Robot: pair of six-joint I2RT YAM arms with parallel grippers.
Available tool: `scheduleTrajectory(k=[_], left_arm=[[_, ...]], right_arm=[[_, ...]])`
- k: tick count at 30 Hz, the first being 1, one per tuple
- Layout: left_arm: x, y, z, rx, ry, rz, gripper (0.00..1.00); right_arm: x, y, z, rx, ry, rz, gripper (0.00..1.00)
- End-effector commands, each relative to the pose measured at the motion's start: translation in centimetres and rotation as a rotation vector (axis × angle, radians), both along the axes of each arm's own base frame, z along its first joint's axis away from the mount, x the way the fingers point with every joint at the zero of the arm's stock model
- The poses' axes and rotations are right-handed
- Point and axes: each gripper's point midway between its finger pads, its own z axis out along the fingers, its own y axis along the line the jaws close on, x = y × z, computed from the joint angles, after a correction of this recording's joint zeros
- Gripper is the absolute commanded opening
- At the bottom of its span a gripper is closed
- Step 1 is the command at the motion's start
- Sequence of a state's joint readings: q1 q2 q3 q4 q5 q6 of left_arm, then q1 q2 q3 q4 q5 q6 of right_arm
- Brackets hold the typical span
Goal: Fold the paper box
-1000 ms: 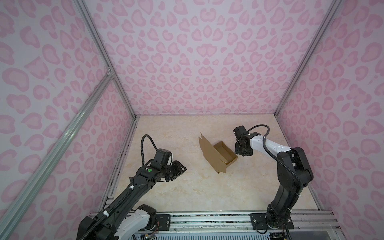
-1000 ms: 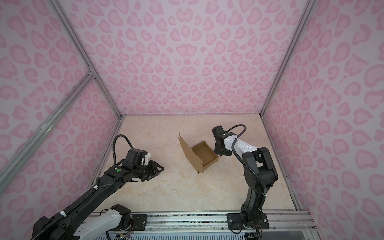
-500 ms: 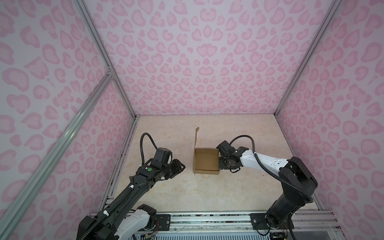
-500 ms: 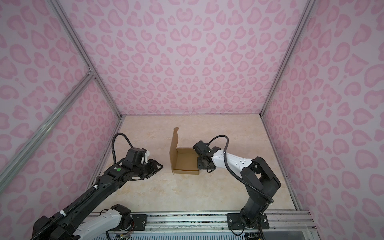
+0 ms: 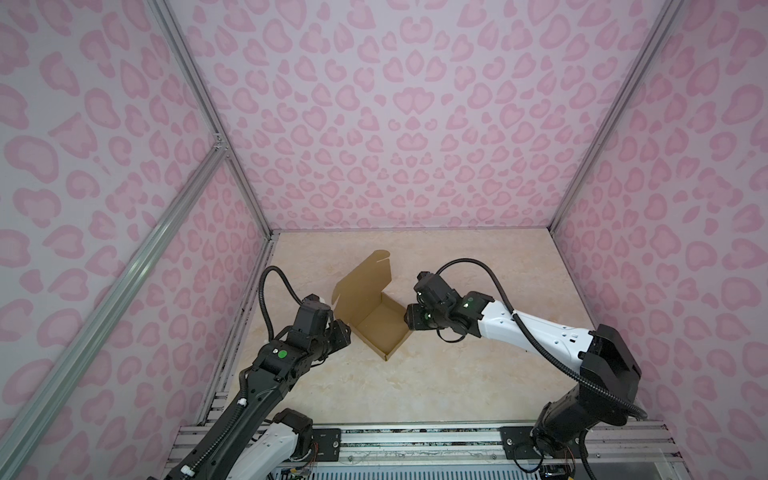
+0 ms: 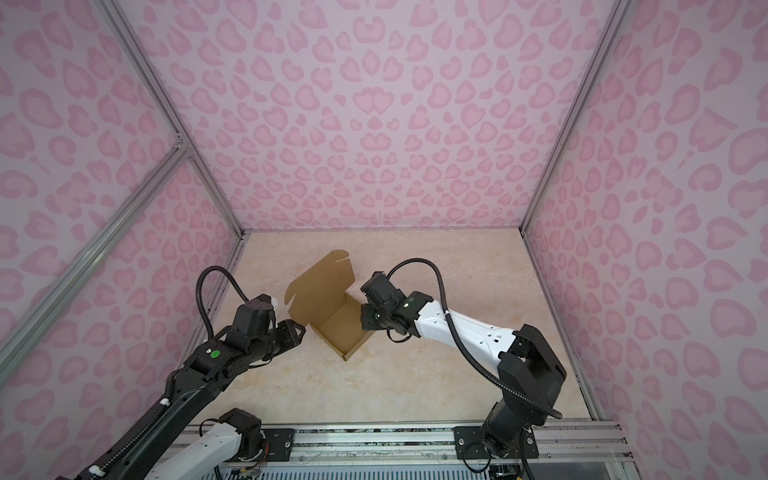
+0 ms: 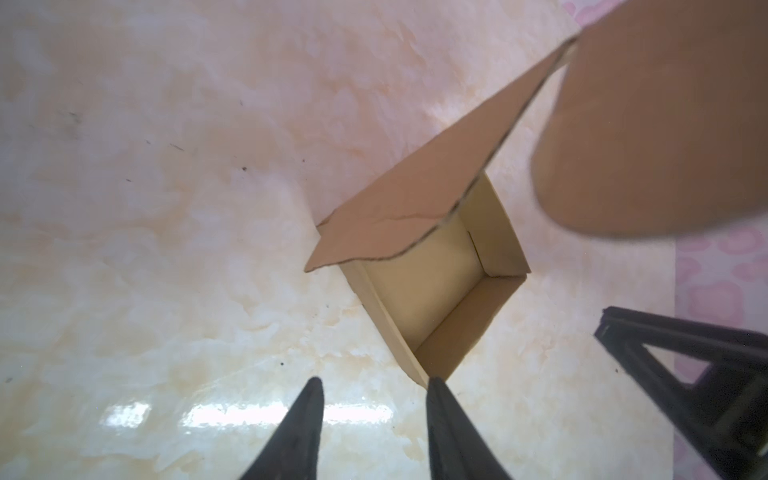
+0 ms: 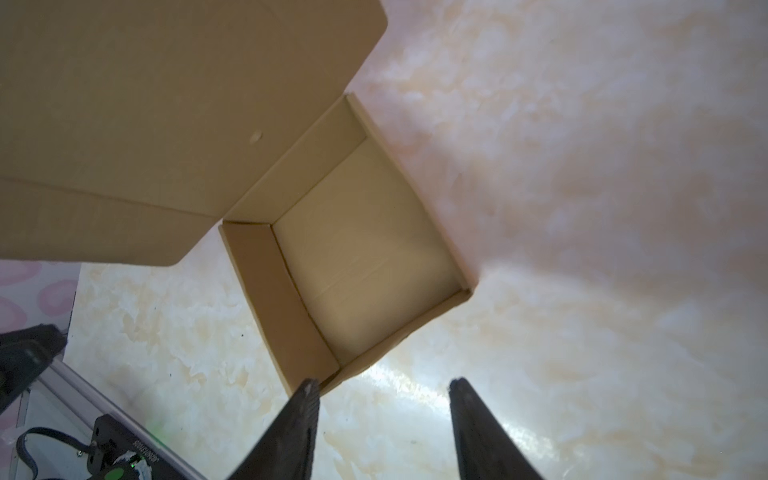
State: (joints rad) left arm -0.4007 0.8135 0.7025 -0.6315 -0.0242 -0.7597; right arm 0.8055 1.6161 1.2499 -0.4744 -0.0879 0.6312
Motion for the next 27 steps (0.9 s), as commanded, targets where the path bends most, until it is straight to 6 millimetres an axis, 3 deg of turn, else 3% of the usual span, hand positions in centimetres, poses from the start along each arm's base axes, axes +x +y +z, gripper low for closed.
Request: scheduleTrajectory(k=[1, 6, 10, 13, 19, 27], left_arm=[[0.4, 1.8, 0.3, 0.083, -0.057, 0.05, 0.45], [0.4, 0.9, 1.4, 0.074, -0.151, -0.042, 0.45], [0.5, 0.6, 1.5, 0.115, -0.217, -0.116, 0.47], [0.9, 0.1, 1.7, 0.092, -0.259, -0.129, 0.46], [1.9, 1.3, 0.9, 0.14, -0.274, -0.056, 0.43], [3.2, 2.1, 1.5, 0.148, -0.398, 0.007, 0.39]], right_arm=[[1.8, 0.6, 1.8, -0.013, -0.117, 0.158, 0.55], [5.7, 0.5, 2.9, 0.015, -0.234, 0.225, 0.56], [6.7, 0.8, 3.6, 0.142, -0.22, 0.25, 0.56], [6.4, 1.3, 4.2, 0.181, -0.246, 0.267, 0.57], [5.7, 2.0, 4.7, 0.205, -0.277, 0.294, 0.57], [4.6, 2.4, 4.8, 0.213, -0.32, 0.339, 0.57]])
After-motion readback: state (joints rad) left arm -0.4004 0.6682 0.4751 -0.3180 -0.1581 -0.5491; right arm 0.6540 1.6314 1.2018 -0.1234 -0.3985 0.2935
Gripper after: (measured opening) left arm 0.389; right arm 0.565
